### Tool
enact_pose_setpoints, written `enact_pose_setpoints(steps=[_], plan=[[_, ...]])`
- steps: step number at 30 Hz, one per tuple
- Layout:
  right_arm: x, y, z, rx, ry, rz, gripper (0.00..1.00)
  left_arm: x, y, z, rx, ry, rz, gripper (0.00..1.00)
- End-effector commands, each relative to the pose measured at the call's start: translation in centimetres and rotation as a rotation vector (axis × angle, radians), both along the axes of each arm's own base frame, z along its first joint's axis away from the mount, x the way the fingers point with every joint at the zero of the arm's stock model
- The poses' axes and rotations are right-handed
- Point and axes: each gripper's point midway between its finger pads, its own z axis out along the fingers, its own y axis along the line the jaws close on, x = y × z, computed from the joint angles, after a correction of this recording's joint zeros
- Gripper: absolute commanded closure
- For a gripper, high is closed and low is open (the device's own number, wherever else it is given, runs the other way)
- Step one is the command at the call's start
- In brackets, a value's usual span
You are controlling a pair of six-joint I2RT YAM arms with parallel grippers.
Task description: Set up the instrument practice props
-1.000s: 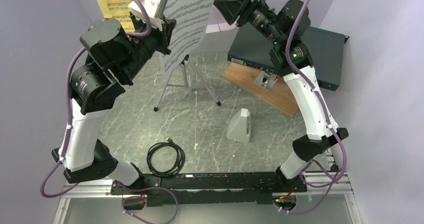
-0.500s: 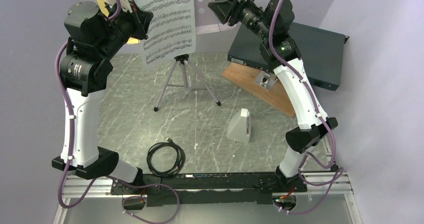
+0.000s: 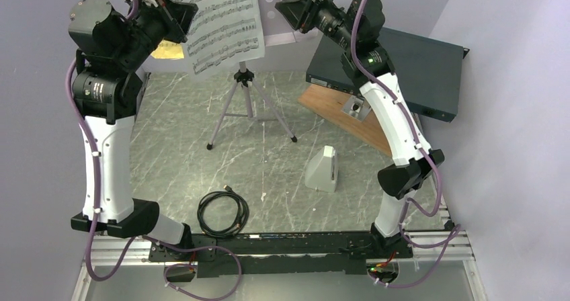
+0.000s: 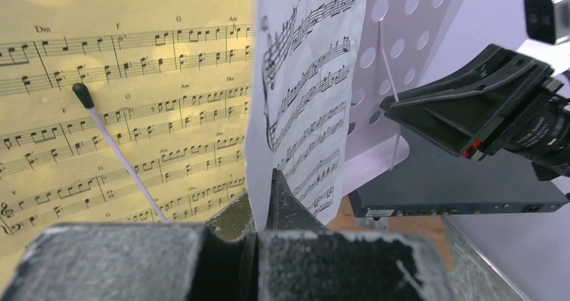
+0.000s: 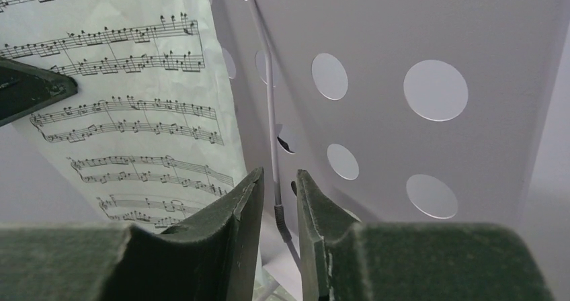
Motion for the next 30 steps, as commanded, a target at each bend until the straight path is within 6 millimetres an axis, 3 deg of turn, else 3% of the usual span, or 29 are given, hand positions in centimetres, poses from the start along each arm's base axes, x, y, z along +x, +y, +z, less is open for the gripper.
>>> enact_pose_setpoints(steps=[1,10,20,30], plan=[[-1.8,-0.1,4.2,0.073,-0.114,0.049,0.75,-1.1,-0.4,2.9,-0.043,-0.106,-0.07,1.0],[-2.4,-0.3,5.1,0.117,-0.144,0.066,1.0,0.3,-0.1,3.3,-0.02,-0.149,-0.063,1.0],[-3.3,-1.0,5.4,0.138,-0.185,0.054,1.0,1.0,-1.0,5.5,-0.02,-0.265,-0.118,1.0],[-4.0,-1.2,5.7,0.17,-0.225,0.104,1.0,2.4,-0.2,6.2,-0.002,-0.282,-0.052,1.0]])
